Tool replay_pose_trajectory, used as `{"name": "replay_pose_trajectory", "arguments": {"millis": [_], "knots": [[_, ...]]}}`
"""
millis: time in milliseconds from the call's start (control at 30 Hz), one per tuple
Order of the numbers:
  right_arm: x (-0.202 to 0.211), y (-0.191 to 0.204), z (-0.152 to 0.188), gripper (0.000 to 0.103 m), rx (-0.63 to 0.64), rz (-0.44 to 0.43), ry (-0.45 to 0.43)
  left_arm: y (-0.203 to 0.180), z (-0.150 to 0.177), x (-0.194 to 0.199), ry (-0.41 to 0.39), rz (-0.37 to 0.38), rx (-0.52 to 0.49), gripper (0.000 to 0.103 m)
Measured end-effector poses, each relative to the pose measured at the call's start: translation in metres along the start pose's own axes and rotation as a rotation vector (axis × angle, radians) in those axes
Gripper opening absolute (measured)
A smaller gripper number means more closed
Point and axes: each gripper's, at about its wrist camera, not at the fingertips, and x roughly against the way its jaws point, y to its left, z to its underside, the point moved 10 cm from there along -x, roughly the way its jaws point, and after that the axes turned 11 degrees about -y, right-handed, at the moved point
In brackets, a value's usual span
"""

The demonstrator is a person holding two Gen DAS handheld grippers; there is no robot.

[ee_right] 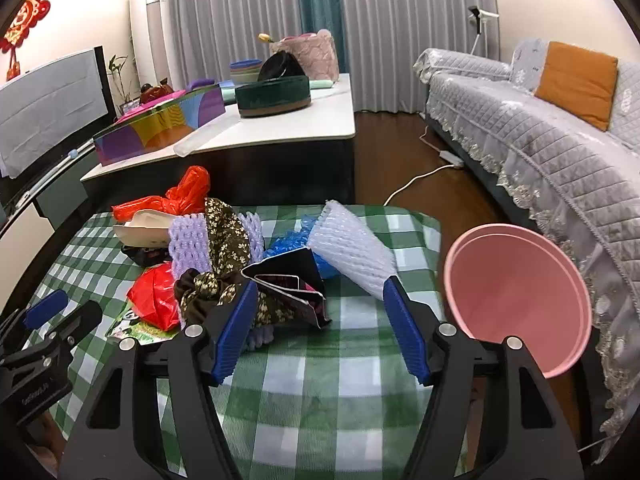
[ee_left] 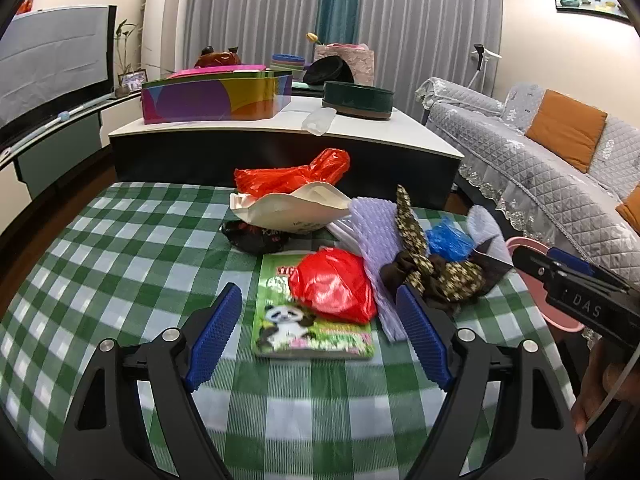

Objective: Collect trash
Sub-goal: 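Grasp the black packet with the right tool while the left tool grasps the red plastic bag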

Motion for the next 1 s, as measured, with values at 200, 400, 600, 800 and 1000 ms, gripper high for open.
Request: {"name": "replay_pose_trajectory", "arguments": {"millis": [200,400,600,800,1000], "knots": [[-0.024,0.006,0.008,0.059,-0.001,-0.043,0.043,0.006,0.000,-0.029,0.031,-0.013,0.012,0.077],[-0.035,0.012,0.017,0.050,0.010,-0.090,0.080,0.009,0.010,-0.060,0.113,-0.017,0.032,0.077],[-0.040,0.016,0.023,0.025,0.007,-0.129,0.107,0.010,0.025,-0.074,0.191,-0.003,0.066,0.077],[-0.038,0.026,0.023,0.008,0.024,-0.167,0.105,0.005,0.033,-0.079,0.226,0.031,0.080,0.072],[-0.029,0.033,0.016,0.002,0.044,-0.192,0.077,-0.003,0.032,-0.076,0.224,0.064,0.071,0.052]]}}
